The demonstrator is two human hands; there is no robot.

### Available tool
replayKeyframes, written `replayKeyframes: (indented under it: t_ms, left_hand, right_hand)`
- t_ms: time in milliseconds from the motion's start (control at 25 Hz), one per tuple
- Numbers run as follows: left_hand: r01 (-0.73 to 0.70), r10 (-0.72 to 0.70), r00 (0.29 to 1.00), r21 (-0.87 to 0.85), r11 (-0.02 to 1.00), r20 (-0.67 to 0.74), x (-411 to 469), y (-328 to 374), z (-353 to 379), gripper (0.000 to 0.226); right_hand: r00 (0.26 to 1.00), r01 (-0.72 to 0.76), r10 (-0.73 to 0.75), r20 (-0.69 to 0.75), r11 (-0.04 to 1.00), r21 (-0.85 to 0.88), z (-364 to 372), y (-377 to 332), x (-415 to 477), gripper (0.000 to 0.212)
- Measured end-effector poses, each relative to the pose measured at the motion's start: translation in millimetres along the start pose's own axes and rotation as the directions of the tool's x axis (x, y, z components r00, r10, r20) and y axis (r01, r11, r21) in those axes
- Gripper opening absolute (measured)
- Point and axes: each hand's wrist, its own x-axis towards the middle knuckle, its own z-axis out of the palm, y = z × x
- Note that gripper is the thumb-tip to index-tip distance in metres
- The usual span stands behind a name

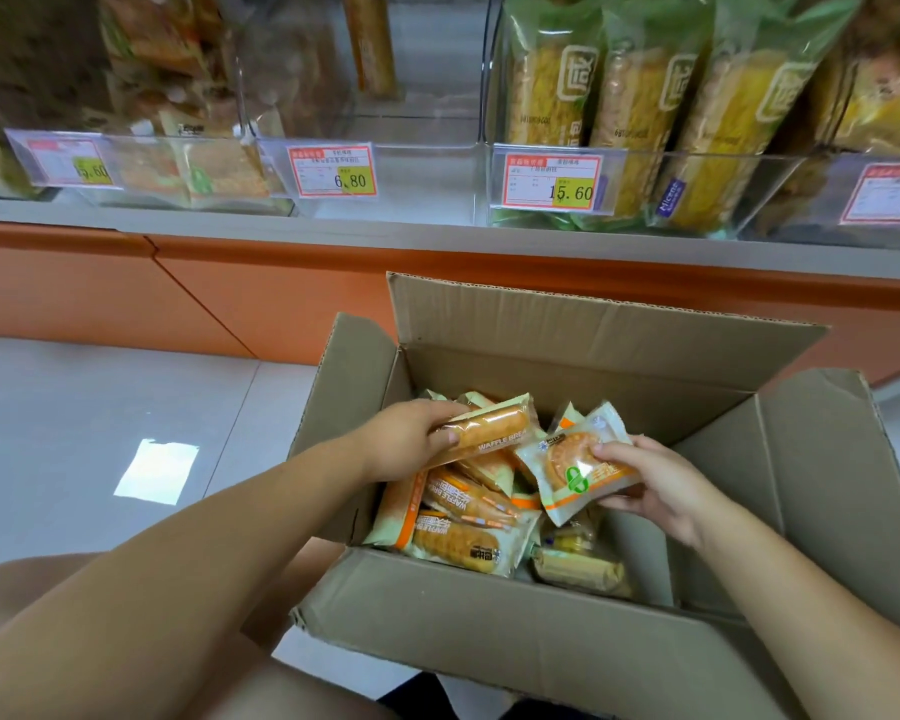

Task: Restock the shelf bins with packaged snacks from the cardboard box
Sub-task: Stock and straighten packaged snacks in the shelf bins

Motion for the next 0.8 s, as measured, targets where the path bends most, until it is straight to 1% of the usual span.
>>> replayKeyframes:
  t_ms: [80,160,280,360,440,560,640,720,760,800]
  left_hand:
    - [0.008,-0.008,1.000,-0.007,1.000,0.026,6.9,3.0,4.0,0.043]
    - [0.001,-0.004,0.996,0.037,0.999,0.094,11.9,9.7,8.8,0.044]
    - [-0.007,-0.002,0.976,0.039,0.999,0.217,17.2,20.0,23.0,0.044]
    - [-0.020,0.009,0.970,0.044,0.999,0.243,19.5,25.3,34.5,0.044]
    - [-0.015,0.007,0.973,0.033,0.999,0.233,22.4,27.4,40.4,0.044]
    - [0.015,-0.007,0.973,-0.031,0.999,0.229,22.5,25.6,45.7,0.044]
    - [0.052,-0.018,0.965,-0.122,0.991,0.260,18.5,27.4,49.1,0.043]
    - [0.106,-0.033,0.956,-0.237,0.966,0.291,15.5,32.6,49.1,0.041]
    - [0.099,-0.029,0.962,-0.249,0.963,0.270,16.4,33.8,46.1,0.040]
    - [0.069,-0.023,0.975,-0.205,0.976,0.220,19.1,32.4,41.3,0.039]
  right_hand:
    - [0.999,0.015,-0.019,-0.039,0.994,-0.110,-8.1,-5.3,-0.5,0.032]
    - [0.997,0.011,-0.030,-0.070,0.965,-0.261,-18.6,-9.1,-0.2,0.030]
    - [0.999,-0.048,0.035,-0.040,0.911,-0.410,-32.4,-13.9,-1.4,0.028]
    - [0.997,-0.076,0.068,-0.034,0.855,-0.513,-33.2,-9.0,-2.5,0.027]
    - [0.996,-0.092,0.074,-0.054,0.806,-0.585,-27.4,4.7,-0.6,0.029]
    - [0.993,-0.114,0.097,-0.063,0.751,-0.651,-18.0,27.2,5.2,0.040]
    - [0.992,-0.123,0.100,-0.072,0.756,-0.643,-18.5,29.0,6.6,0.039]
    - [0.990,-0.136,0.083,-0.114,0.782,-0.608,-27.7,24.4,10.0,0.037]
    - [0.987,-0.140,0.062,-0.148,0.788,-0.599,-33.3,20.8,11.4,0.035]
    - [0.981,-0.137,0.025,-0.192,0.786,-0.603,-38.7,17.6,13.5,0.034]
